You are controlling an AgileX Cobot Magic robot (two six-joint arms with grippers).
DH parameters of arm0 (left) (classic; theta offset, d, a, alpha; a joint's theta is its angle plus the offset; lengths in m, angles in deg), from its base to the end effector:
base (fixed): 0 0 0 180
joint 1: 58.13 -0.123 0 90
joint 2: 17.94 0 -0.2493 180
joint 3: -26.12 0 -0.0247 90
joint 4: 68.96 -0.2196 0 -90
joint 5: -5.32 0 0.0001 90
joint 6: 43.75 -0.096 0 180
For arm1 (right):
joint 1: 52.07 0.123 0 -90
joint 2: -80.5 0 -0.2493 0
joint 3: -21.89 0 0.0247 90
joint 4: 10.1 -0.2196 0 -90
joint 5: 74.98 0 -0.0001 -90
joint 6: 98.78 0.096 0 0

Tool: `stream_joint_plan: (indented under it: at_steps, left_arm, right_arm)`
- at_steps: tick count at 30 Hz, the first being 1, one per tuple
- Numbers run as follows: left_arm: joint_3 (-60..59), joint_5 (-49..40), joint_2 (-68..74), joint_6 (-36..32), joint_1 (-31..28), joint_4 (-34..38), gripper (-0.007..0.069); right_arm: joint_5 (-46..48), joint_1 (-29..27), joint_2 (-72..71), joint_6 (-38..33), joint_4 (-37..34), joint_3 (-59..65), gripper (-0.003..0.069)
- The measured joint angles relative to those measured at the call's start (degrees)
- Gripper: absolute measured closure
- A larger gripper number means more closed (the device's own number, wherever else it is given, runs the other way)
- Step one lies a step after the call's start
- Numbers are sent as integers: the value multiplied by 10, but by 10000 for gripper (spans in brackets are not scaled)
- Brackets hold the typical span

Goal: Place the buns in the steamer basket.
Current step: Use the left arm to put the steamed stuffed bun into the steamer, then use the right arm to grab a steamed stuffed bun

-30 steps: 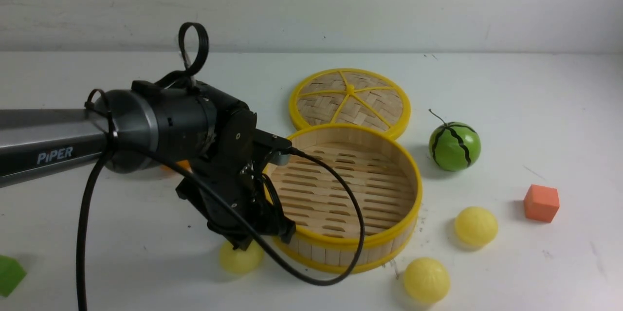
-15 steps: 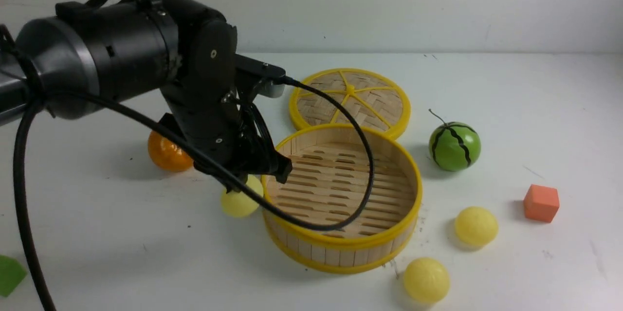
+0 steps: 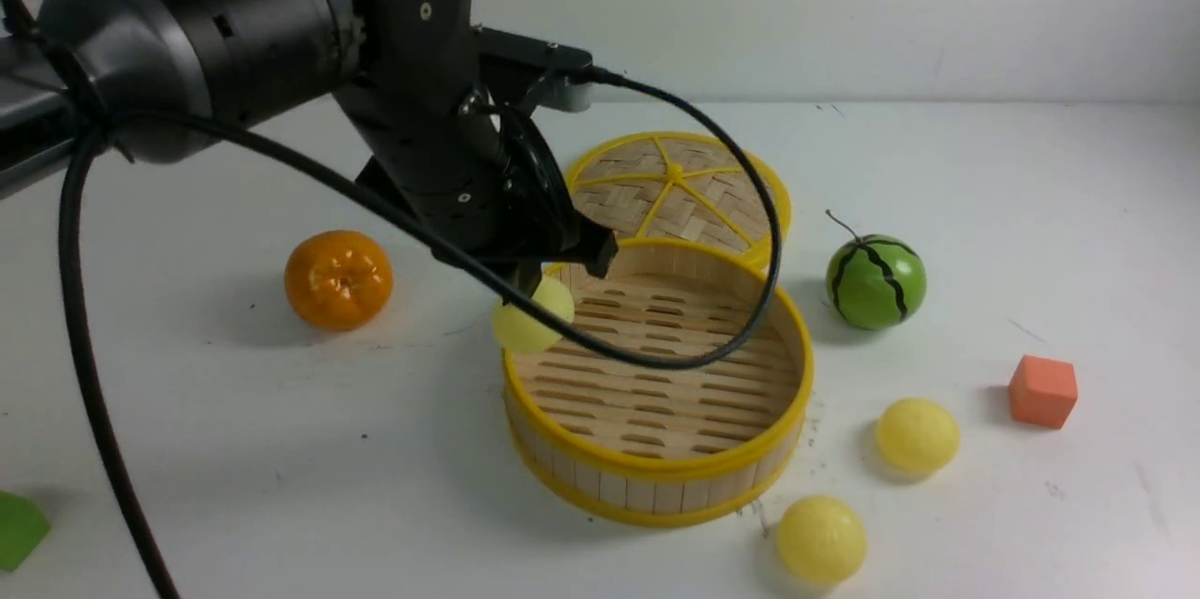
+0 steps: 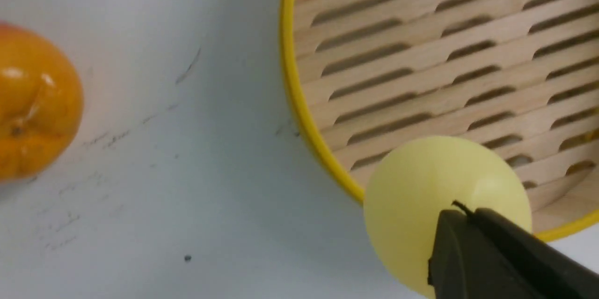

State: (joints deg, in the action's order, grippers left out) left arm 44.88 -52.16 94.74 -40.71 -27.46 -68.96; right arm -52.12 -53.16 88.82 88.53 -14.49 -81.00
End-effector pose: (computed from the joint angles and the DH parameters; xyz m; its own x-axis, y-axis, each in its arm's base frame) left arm 0.3120 -0.1850 0.2783 -0.7812 0.4016 -0.4780 0.4693 0.8827 -0.0254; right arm 0.0614 0.0017 0.1711 -0.3085 0.2027 -0.9294 0.0525 0.9792 0.1961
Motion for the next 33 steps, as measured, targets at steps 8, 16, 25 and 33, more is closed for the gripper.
stream_joint_plan:
  at_steps: [8, 16, 25, 33]
  left_arm:
    - [109, 24, 154, -30, 0, -9, 638]
    - [179, 25, 239, -10, 0, -33, 637]
    - [183, 1, 233, -4, 0, -25, 339]
    - [183, -39, 138, 18, 0, -9, 101]
  right_arm:
    - [0, 0, 0, 0, 0, 0, 418]
    - [0, 0, 0, 0, 0, 0, 418]
    - [0, 0, 0, 0, 0, 0, 418]
    - [0, 0, 0, 0, 0, 0, 418]
